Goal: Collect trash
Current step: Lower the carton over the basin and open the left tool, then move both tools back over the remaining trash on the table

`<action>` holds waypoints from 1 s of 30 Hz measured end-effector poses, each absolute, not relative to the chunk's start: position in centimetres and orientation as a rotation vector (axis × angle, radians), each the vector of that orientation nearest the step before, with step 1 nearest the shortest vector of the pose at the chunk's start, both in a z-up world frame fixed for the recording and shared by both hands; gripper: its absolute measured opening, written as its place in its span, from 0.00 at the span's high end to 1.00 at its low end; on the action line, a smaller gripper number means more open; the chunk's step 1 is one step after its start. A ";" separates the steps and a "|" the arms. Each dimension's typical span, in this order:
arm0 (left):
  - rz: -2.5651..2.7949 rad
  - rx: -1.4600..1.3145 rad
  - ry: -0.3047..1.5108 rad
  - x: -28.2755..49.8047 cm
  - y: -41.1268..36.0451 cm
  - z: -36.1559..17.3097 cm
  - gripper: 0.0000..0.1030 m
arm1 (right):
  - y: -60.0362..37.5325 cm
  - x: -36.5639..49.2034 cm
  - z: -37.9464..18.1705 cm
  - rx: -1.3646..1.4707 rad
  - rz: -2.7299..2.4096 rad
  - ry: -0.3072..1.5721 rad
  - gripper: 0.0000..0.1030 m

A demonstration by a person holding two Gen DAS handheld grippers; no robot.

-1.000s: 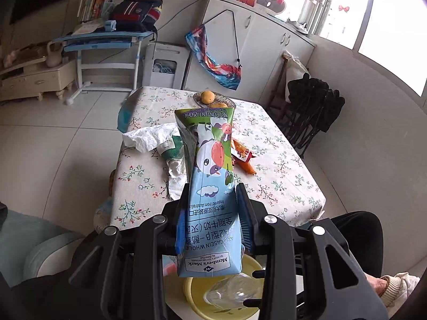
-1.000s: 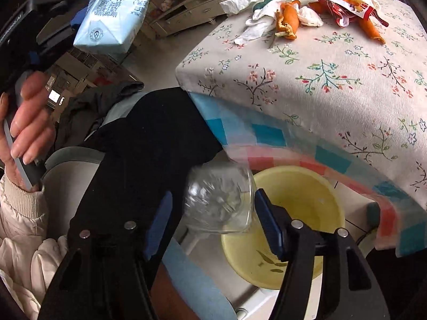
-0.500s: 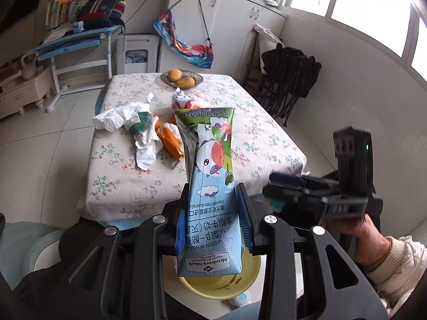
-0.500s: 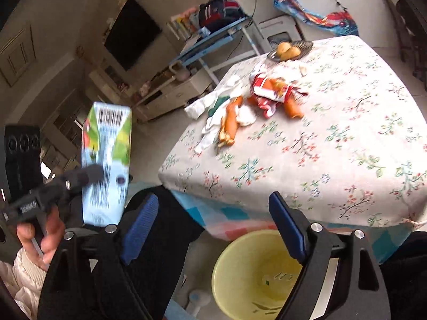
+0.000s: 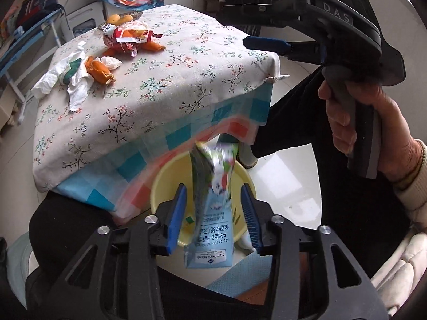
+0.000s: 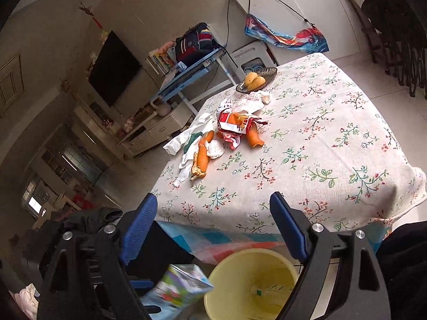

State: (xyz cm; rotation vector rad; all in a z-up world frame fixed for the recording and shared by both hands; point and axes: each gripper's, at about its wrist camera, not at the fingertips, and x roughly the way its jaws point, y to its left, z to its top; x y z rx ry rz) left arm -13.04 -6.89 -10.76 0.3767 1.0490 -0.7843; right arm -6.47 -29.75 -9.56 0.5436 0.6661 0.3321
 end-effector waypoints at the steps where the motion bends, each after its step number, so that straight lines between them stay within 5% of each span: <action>1: -0.777 0.387 1.030 -13.2 -6.9 -10.4 0.49 | -29.7 -6.6 -9.5 0.538 0.330 0.665 0.19; 11: -0.498 0.389 0.665 -12.7 -5.0 -4.5 0.19 | -29.0 -6.8 -8.9 0.470 0.313 0.634 0.19; 30: -0.372 0.296 0.526 -12.7 -3.2 -1.1 0.15 | -27.8 -7.6 -7.7 0.355 0.284 0.569 0.19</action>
